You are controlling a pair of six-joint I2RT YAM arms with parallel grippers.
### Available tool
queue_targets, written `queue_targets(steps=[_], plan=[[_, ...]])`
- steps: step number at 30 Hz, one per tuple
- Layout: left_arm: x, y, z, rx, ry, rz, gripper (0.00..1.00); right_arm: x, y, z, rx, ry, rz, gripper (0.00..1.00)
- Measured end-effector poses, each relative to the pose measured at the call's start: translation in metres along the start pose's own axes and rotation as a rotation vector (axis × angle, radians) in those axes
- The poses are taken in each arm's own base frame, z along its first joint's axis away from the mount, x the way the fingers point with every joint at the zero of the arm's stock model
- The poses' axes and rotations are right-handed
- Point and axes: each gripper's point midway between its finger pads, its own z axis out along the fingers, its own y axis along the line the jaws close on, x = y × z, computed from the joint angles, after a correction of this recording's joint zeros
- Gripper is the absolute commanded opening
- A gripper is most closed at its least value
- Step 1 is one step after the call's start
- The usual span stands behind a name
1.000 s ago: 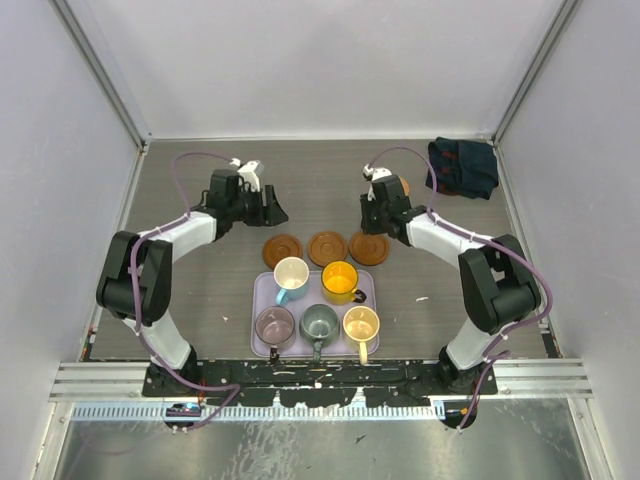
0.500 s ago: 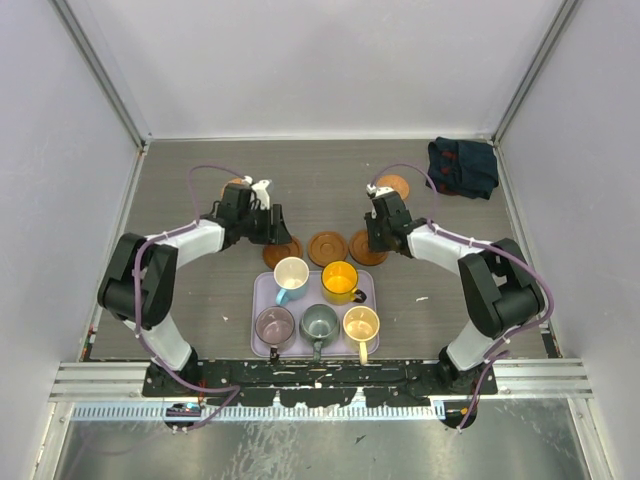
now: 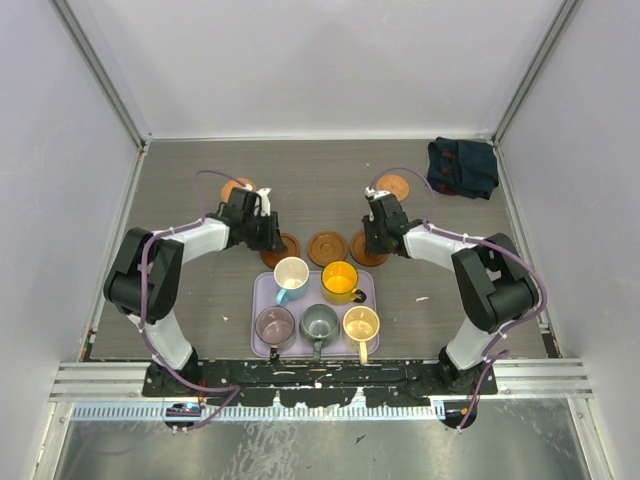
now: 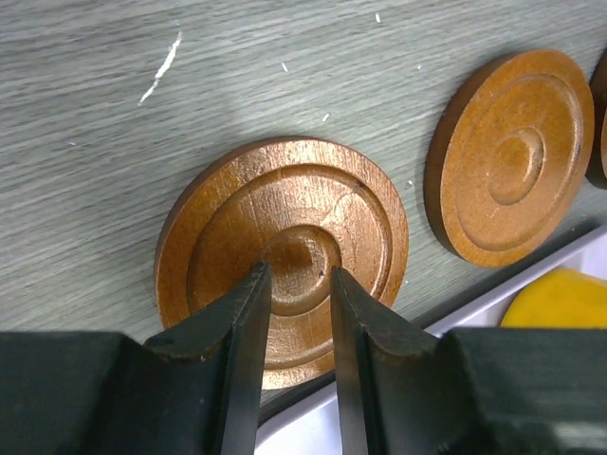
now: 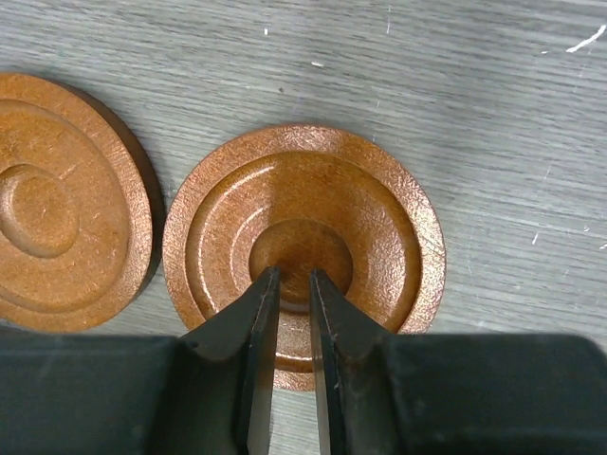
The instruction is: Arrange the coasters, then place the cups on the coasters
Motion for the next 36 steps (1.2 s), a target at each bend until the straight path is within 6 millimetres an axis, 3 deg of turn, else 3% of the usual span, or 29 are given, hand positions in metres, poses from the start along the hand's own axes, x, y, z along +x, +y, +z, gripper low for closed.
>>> queue_targets(steps=[11, 18, 25, 29, 36], plan=[[-0.021, 0.003, 0.012, -0.05, 0.022, -0.032, 0.39, -0.023, 0.01, 0.019, -0.015, -0.021, 0.001, 0.23], [-0.055, 0.002, 0.032, -0.032, -0.004, -0.048, 0.41, -0.056, 0.016, 0.043, -0.003, -0.051, -0.021, 0.22], [-0.099, 0.023, 0.045, -0.017, -0.054, -0.135, 0.42, -0.098, 0.019, 0.072, 0.011, -0.093, -0.021, 0.22], [-0.131, 0.039, 0.053, -0.013, -0.092, -0.182, 0.44, -0.122, 0.011, 0.087, 0.024, -0.112, 0.001, 0.22], [-0.159, 0.054, 0.06, -0.011, -0.119, -0.199, 0.46, -0.146, -0.01, 0.1, 0.043, -0.128, 0.04, 0.22]])
